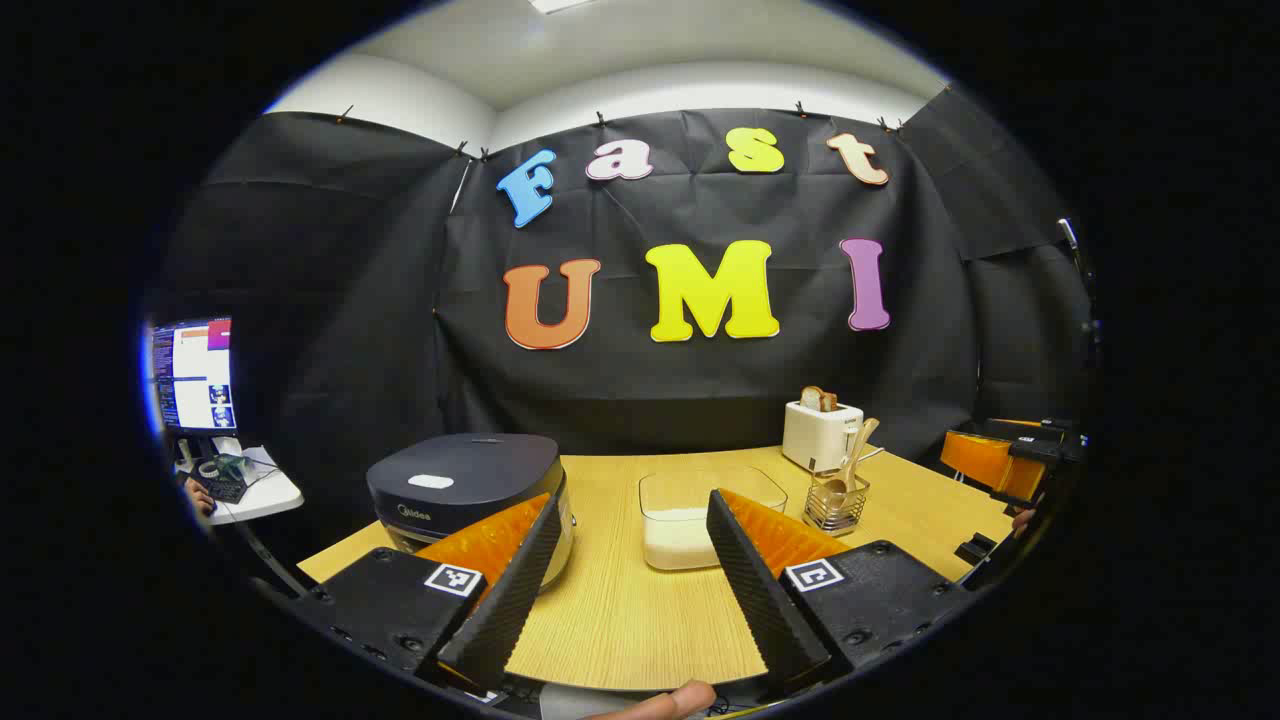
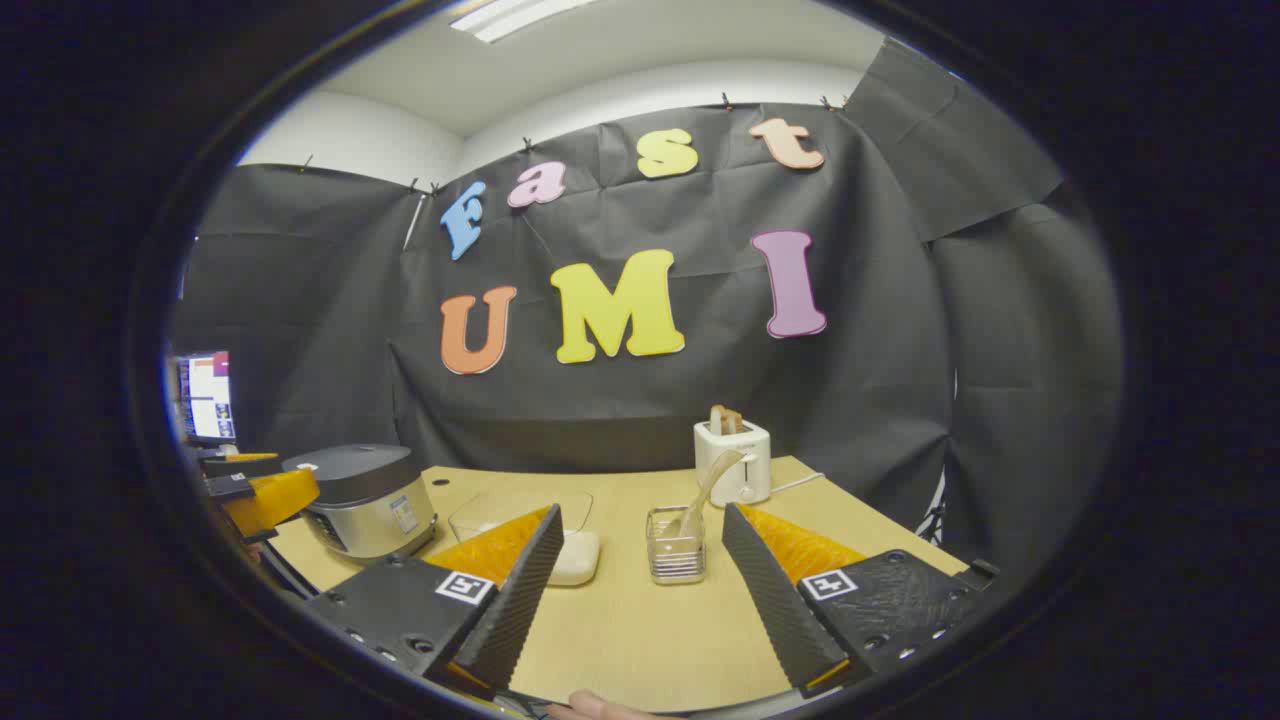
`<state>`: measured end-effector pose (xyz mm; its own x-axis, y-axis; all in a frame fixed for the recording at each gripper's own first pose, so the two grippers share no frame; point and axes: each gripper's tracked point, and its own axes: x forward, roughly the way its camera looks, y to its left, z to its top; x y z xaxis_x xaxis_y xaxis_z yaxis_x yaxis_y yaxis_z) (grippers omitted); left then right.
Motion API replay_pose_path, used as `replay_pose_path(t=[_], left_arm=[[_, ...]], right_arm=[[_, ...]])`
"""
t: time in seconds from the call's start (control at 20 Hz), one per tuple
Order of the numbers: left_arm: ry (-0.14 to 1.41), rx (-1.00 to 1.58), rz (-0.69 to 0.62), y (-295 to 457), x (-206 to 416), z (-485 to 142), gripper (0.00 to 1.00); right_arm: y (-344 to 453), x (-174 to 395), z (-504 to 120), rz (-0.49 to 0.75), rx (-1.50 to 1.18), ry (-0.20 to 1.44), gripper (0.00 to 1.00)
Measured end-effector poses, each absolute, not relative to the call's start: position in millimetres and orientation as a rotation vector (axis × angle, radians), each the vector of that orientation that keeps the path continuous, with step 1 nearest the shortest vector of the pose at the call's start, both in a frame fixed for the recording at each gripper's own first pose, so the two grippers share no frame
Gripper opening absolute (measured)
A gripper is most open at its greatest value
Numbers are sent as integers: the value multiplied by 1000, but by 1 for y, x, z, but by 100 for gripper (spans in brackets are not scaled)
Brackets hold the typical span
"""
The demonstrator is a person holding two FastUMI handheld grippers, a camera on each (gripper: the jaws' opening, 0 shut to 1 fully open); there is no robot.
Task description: Close the left gripper, press the button to open the rice cooker; take a wooden spoon from the chopstick holder with the right hand, scoop a spoonful of rice and pour it into the rice cooker, then put the wooden spoon back into the chopstick holder.
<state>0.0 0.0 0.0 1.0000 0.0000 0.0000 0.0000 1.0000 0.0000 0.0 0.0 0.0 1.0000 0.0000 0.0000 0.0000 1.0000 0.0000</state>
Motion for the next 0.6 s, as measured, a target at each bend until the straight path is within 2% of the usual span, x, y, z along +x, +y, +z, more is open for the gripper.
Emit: replay_pose_path(t=[0.05,0.1,0.35,0.4,0.45,0.5,0.6], left_arm=[[6,-2,0,0,1,-1,94],[10,-6,2,-1,1,-1,94],[24,5,-7,-3,0,2,94],[26,15,-3,0,0,4,94],[28,25,-2,2,1,7,99],[31,36,-5,5,1,9,94],[31,48,23,21,6,18,94]], right_arm=[[2,-1,1,6,-3,-2,95],[4,-1,1,12,-9,-2,91],[7,1,7,27,-31,-19,92],[6,1,9,24,-36,-26,95],[4,1,11,22,-41,-34,95],[2,1,11,21,-44,-39,95],[-2,1,11,19,-37,-43,96]])
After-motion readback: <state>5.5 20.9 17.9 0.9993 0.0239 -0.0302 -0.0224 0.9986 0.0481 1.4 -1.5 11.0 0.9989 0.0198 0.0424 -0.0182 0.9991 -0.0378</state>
